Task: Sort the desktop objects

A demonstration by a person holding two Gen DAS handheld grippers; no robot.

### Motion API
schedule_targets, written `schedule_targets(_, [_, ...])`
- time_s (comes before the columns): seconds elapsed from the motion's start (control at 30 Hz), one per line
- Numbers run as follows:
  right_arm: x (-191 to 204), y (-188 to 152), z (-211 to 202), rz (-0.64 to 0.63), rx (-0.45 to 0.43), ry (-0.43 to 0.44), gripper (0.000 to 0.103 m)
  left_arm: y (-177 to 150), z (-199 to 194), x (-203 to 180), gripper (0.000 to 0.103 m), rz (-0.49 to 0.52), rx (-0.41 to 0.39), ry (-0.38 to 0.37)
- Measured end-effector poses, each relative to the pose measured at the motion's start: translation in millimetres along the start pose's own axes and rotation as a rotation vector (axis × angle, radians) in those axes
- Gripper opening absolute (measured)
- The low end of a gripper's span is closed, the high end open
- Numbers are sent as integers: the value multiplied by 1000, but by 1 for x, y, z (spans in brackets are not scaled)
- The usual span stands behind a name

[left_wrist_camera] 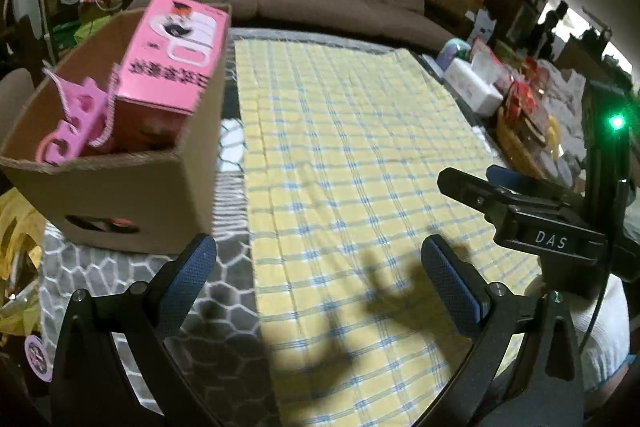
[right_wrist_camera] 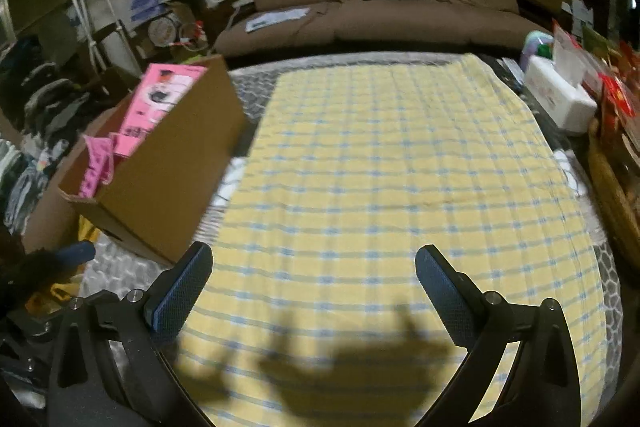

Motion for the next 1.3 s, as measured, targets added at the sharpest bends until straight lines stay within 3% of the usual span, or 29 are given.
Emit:
schedule_targets(0.63, [-82,-55,66,1,133,-99,103,-45,115,-23,103,-45,122,100])
schedule_targets(0.93, [-89,-76,76,-26,148,-124,103,-58,122,-31,103,-26,90,148])
schedule_targets(1.1, [-88,-80,77,-41,135,-138,103,-67,126,-46,103,59,67,270])
schedule_targets(1.3, [-90,-81,75,-45,125,-151,103,-68,123,-46,103,31,75,270])
Point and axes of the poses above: each gripper's, at about its wrist camera, not at the fingertips, and z roughly the way its jaws point, x to its left, y to its top, the point moved 3 cm from there along z, roughly the way its jaws point, and after that the axes turned 8 degrees about y, right-handed, at the moved point
